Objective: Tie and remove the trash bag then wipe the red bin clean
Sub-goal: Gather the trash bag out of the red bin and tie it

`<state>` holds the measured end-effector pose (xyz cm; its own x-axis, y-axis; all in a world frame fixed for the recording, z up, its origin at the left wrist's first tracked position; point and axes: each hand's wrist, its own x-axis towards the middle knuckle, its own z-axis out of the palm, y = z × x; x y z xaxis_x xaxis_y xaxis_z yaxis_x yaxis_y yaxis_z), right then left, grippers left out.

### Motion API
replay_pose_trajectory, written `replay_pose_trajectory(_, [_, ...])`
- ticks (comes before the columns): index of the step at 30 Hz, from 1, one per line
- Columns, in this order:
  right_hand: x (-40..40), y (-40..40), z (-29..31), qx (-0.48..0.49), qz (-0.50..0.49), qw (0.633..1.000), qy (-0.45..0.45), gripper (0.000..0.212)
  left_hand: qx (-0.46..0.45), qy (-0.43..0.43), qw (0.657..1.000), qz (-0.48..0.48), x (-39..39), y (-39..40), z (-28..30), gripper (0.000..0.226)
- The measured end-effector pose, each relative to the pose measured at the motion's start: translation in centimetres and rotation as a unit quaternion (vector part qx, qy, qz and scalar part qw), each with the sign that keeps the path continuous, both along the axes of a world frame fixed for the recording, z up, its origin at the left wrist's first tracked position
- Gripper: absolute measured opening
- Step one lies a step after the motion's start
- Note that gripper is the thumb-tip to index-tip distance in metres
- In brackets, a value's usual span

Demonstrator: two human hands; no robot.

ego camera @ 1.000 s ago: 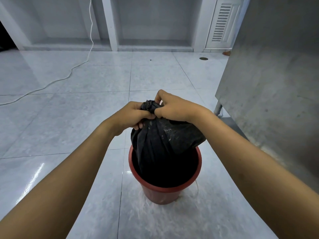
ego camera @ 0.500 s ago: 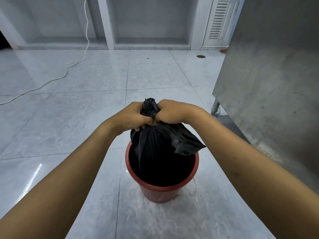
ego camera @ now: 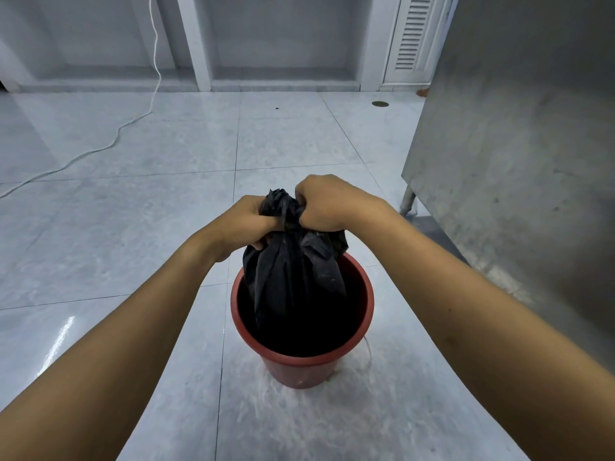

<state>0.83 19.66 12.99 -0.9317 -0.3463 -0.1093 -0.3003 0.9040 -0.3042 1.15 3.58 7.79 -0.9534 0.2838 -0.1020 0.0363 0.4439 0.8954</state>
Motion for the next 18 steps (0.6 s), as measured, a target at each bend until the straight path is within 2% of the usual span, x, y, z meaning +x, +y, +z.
replay_pose_trajectory(3, [0.0,-0.3,-0.1,-0.09,-0.008,0.996,-0.023,0.009,0.018,-0.03,0.999,-0.023,0.3,0.1,0.3,0.014])
replay_pose_trajectory(7, [-0.2,0.2,-0.1,-0.231,-0.047,0.968,-0.081,0.009,0.0,-0.003,1.0,0.008,0.3,-0.2,0.3,0.006])
replay_pose_trajectory(8, [-0.2,0.4,0.1,-0.221,-0.052,0.969,-0.096,0.015,0.003,0.003,1.0,0.023,0.3,-0.3,0.2,0.006])
replay_pose_trajectory(11, [-0.1,1.1,0.4,-0.073,-0.061,0.981,-0.169,0.061,0.004,0.01,0.998,0.055,0.4,-0.1,0.0,0.016])
replay_pose_trajectory(12, [0.1,1.3,0.4,-0.041,-0.057,0.977,-0.199,0.064,0.003,0.012,0.998,0.062,0.4,0.1,0.0,0.017])
replay_pose_trajectory(14, [0.2,1.1,-0.2,-0.037,-0.041,0.976,-0.21,0.047,0.006,0.023,0.997,0.071,0.6,0.4,0.1,0.012])
replay_pose_trajectory(16, [0.0,0.7,-0.6,-0.079,-0.044,0.986,-0.141,0.025,0.007,0.029,0.998,0.059,0.9,0.8,0.3,0.013])
replay_pose_trajectory(18, [-0.3,0.5,-0.5,-0.143,-0.055,0.985,-0.074,0.014,0.021,0.001,1.0,0.02,1.0,1.1,0.7,0.008])
